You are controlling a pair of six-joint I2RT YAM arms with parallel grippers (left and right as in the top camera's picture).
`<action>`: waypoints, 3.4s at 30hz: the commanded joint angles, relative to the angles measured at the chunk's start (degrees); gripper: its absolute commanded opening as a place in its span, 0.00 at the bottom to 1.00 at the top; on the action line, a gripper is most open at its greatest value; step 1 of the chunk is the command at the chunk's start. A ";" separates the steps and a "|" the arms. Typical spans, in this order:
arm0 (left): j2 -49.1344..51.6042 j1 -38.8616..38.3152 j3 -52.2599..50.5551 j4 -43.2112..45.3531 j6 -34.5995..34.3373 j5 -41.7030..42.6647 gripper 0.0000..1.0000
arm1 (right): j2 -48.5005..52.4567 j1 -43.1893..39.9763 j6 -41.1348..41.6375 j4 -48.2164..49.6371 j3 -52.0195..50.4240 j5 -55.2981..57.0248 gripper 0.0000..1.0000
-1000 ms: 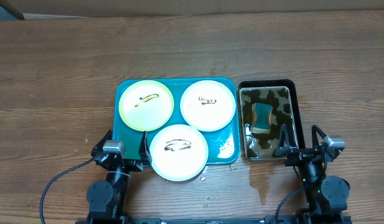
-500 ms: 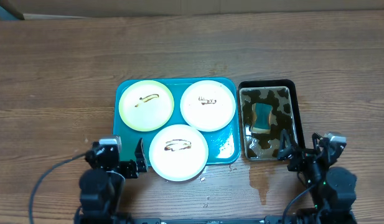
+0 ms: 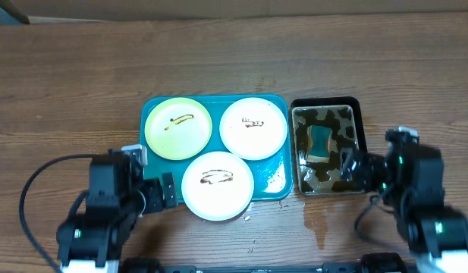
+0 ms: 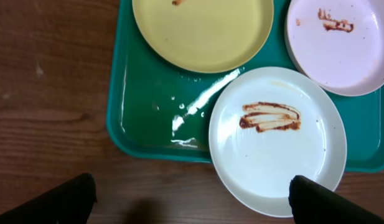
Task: Clean dirty plates on tray and stack at the side
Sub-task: 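Grip the rim of the bottom white plate with the left gripper, then grasp the green sponge in the soapy pan with the right gripper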
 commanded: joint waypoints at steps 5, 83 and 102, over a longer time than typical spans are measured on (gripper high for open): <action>7.54 -0.31 2.58 1.86 -4.72 5.84 1.00 | 15.30 -0.22 -0.15 -4.28 11.87 -5.01 1.00; 49.57 -7.34 2.58 8.68 -3.15 8.28 0.05 | 49.05 6.86 0.09 -2.08 23.87 0.39 0.42; 49.57 -7.34 2.58 8.68 -3.17 8.28 0.05 | 59.89 10.14 4.85 -1.92 23.54 4.04 0.35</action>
